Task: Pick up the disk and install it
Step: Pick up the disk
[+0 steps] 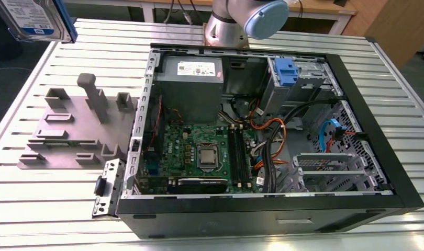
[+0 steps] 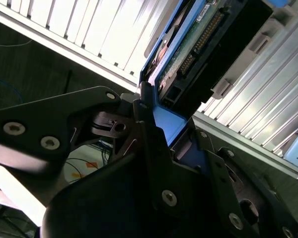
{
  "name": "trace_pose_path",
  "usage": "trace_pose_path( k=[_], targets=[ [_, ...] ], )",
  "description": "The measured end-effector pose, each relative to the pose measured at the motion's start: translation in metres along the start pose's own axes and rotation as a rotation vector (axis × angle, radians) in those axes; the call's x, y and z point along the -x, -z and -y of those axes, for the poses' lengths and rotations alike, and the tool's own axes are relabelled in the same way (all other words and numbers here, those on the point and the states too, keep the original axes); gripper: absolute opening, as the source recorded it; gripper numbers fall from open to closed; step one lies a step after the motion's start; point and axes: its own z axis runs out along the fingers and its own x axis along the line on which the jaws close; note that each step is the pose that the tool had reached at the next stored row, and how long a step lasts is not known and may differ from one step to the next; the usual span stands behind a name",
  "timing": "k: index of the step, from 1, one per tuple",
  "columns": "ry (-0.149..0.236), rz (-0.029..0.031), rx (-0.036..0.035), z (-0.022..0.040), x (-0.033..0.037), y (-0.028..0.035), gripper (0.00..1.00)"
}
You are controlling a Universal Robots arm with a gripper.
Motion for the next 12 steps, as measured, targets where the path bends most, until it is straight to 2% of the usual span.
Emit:
trace_pose_path(
  k=[12],
  targets=[
    [0.0,0.0001,0.0,-0.0002,0.001,0.0148,0.36]
  ],
)
